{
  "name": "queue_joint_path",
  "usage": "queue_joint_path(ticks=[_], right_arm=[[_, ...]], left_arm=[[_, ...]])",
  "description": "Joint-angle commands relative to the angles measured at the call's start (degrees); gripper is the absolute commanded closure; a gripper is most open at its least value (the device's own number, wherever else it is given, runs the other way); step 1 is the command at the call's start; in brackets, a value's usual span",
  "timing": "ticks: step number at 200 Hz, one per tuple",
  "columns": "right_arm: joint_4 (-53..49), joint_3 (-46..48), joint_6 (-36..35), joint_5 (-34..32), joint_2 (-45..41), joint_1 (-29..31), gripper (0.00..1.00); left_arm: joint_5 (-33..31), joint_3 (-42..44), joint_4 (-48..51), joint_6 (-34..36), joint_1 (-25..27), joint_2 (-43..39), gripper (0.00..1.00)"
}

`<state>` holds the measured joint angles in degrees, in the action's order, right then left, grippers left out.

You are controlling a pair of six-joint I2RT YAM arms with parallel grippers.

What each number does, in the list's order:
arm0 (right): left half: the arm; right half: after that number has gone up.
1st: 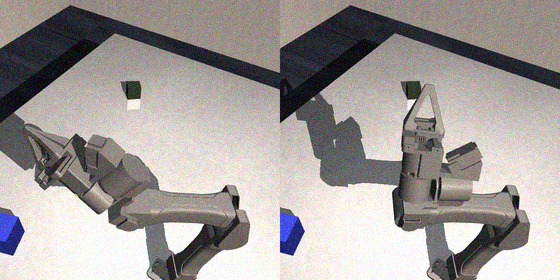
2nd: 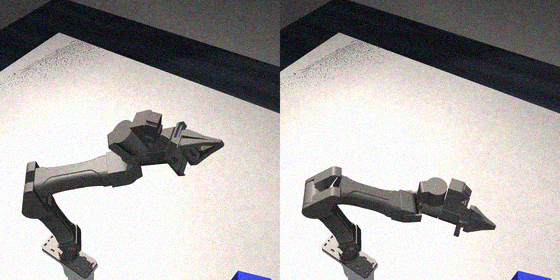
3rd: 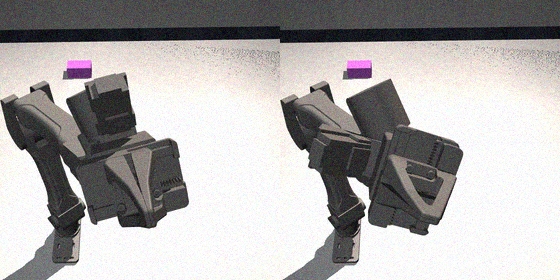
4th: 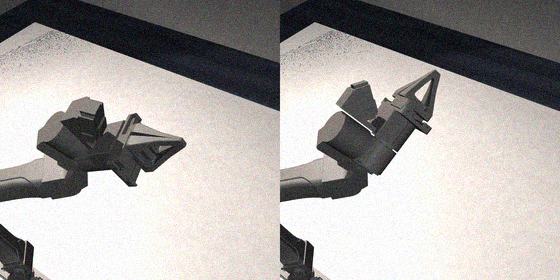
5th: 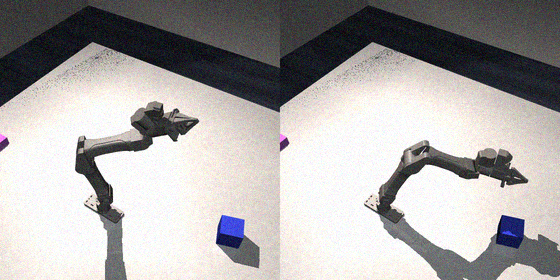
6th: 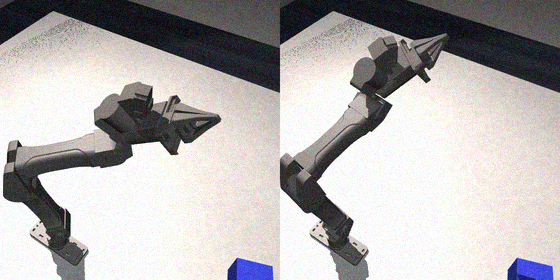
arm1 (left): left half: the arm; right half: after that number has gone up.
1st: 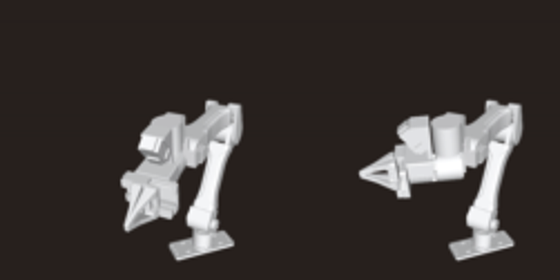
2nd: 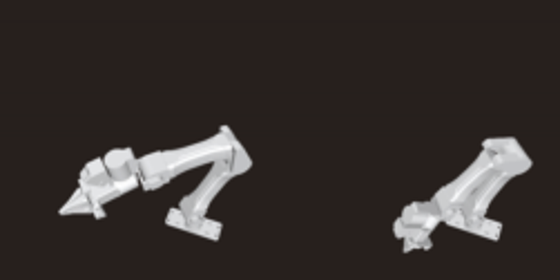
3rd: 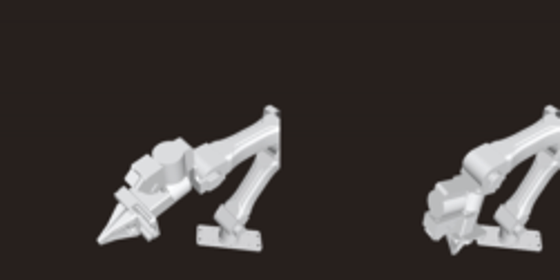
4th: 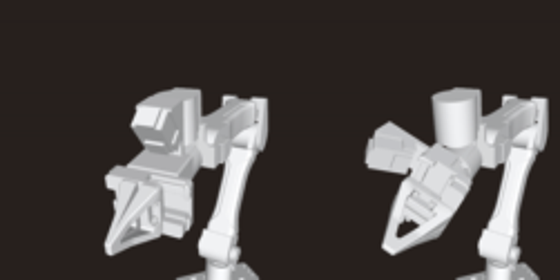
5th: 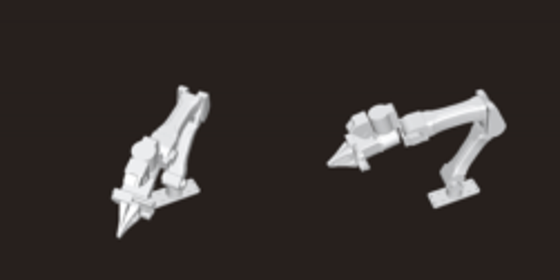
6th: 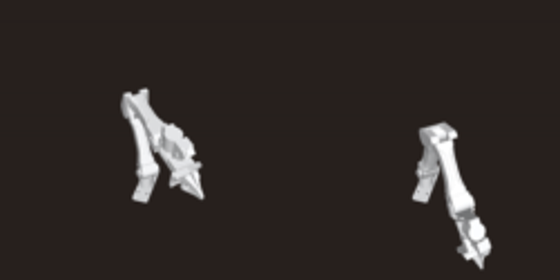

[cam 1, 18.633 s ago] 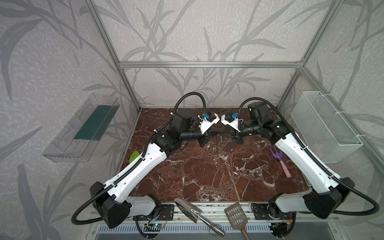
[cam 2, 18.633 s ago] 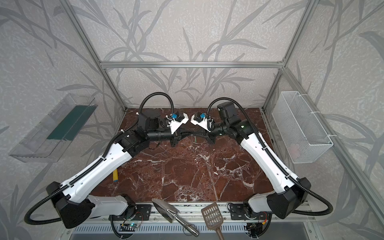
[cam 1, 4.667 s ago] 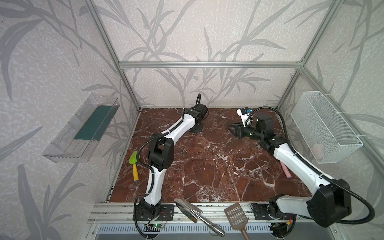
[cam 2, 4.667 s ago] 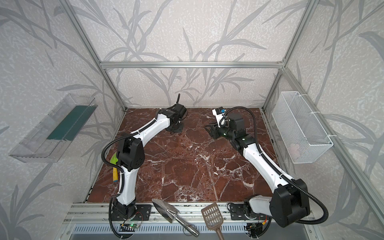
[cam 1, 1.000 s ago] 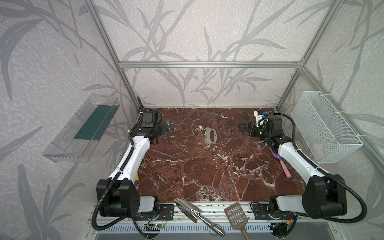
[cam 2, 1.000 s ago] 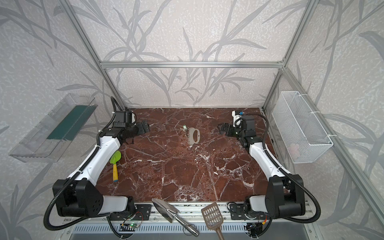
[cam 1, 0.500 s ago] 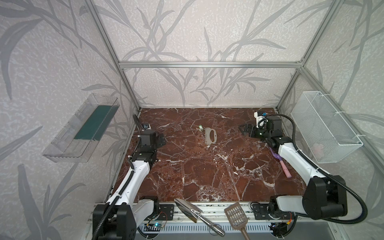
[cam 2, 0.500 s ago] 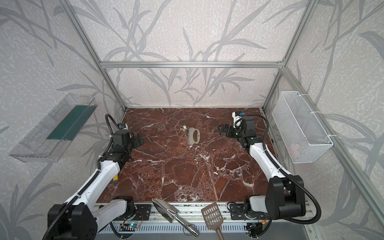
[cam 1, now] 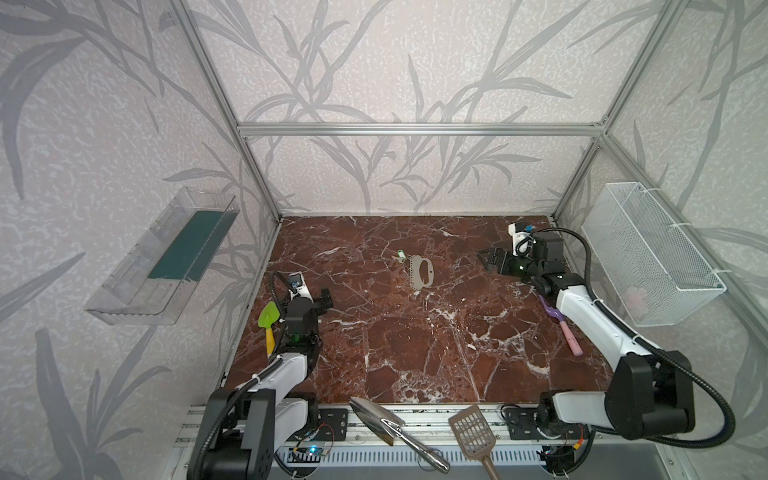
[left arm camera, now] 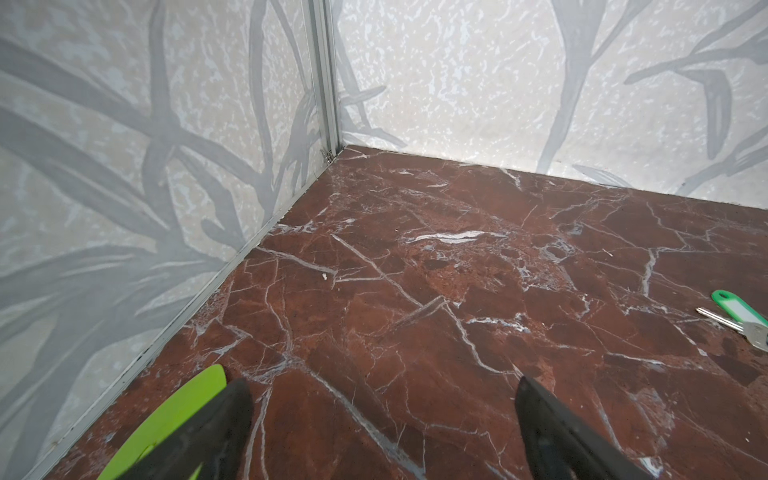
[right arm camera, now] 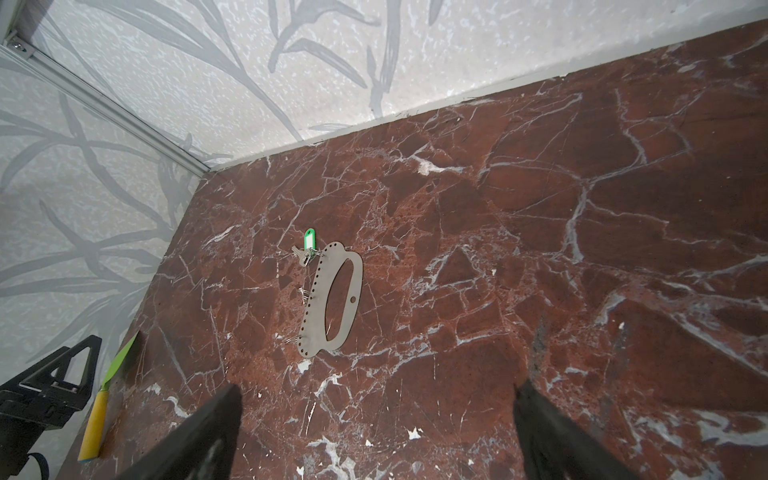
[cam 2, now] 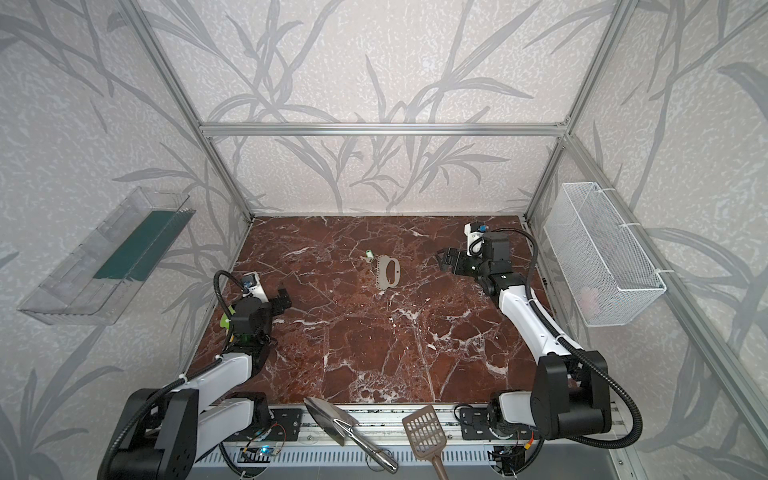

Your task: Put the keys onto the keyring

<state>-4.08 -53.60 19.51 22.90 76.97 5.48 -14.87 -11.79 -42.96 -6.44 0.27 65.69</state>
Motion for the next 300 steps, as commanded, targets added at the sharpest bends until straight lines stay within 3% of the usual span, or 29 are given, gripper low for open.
queue_joint_path(ticks=[1, 21, 50, 70, 87, 104, 125, 143, 199, 224, 285, 300], right_arm=[[1.44, 0.69, -1.26, -2.21, -0.93, 0.06, 0.01], [2.27, 1.36, -1.91, -3.27, -1.03, 0.06, 0.01], [7.52, 3.94, -3.50, -3.73, -1.16, -0.03, 0.01], [14.16, 7.19, -4.34, -5.01, -1.29, -0.19, 0.01], [20.77, 10.17, -4.87, -6.07, -0.83, -0.90, 0.01], [24.74, 11.30, -4.70, -4.78, 0.15, -2.89, 0.01], [25.27, 11.15, -4.40, -2.21, 1.29, -6.32, 0.01], [25.41, 11.69, -5.22, -1.33, 1.26, -8.73, 0.01], [26.49, 16.92, -18.59, -12.17, -0.15, -9.18, 0.01], [28.79, 18.19, -19.18, -10.81, 2.61, -9.21, 0.01], [45.31, 24.44, -17.24, -4.73, 11.82, -9.33, 0.01], [44.00, 24.03, -19.12, -1.04, 11.86, -9.42, 0.01]], left_arm=[[1.71, -1.65, -8.21, 1.17, -0.50, 5.03, 0.01], [2.58, -3.01, -11.31, 2.49, -0.54, 11.76, 0.01], [2.41, -3.32, -28.48, 4.43, -0.60, 27.05, 0.01], [0.37, -7.00, -10.60, 0.95, -1.19, 20.52, 0.01], [-1.11, -6.39, -19.70, 2.08, -1.21, 25.18, 0.01], [-1.09, -7.36, -13.04, 0.68, -1.30, 22.53, 0.01], [-1.30, -6.69, -18.26, 1.74, -1.21, 24.79, 0.01], [-1.16, -7.51, -14.65, 1.11, -1.23, 23.59, 0.01], [-0.95, -8.17, -14.70, 2.22, -0.98, 24.33, 0.01], [-0.98, -8.16, -14.70, 2.22, -1.04, 24.36, 0.01], [-0.95, -8.16, -14.64, 2.25, -0.92, 24.34, 0.01], [-0.99, -8.18, -14.67, 2.31, -0.91, 24.38, 0.01]])
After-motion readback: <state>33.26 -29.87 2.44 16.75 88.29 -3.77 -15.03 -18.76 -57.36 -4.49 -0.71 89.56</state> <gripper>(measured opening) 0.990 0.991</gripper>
